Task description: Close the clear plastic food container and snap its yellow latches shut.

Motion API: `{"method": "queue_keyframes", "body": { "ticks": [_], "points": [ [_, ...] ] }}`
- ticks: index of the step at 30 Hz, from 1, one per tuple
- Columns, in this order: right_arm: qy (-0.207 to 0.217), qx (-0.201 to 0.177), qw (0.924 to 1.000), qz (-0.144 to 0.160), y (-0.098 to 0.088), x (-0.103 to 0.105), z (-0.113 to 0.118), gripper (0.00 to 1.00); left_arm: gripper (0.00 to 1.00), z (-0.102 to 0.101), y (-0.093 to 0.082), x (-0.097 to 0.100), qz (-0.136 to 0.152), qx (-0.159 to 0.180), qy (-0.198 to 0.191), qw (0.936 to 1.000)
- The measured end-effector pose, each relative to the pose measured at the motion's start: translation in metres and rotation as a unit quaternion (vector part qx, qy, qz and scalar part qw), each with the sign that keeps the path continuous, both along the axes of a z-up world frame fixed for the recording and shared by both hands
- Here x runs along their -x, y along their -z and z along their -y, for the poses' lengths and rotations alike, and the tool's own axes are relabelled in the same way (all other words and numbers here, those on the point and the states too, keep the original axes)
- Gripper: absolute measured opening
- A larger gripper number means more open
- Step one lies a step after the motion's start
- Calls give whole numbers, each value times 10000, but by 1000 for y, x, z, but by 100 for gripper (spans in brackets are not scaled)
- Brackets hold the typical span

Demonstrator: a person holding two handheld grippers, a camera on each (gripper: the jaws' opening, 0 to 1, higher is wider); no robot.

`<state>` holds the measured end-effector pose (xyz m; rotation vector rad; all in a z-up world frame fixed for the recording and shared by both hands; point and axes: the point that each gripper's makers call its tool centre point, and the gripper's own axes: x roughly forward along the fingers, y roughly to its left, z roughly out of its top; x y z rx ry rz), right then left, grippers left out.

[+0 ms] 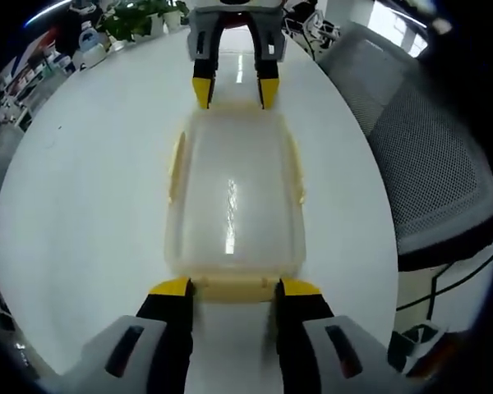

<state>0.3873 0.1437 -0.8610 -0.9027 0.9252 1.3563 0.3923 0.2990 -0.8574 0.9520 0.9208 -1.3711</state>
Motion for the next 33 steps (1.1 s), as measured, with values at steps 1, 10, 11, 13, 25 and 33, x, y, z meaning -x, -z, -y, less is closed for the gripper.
{"method": "queue_keyframes", "body": {
  "ticks": [1,10,11,13,25,33],
  "points": [
    [-61,79,10000,6,0,0,0,39,39,0,0,0,-1,-10,-5,10000],
    [-145,328,9994,-1,1,-1,1,40,39,-2,-1,1,-7,77,-24,10000],
    [-158,327,9993,0,1,-1,1,40,40,-2,-1,1,-1,81,-5,10000],
    [-177,293,9994,6,1,-1,2,40,40,-2,0,1,24,107,77,9999],
    [-97,147,9998,-35,0,-2,3,37,37,-2,-1,3,18,-87,-1,10000],
    [-174,115,9998,10,0,-2,-1,37,36,-4,0,2,-10,-128,-51,9999]
  ]
}}
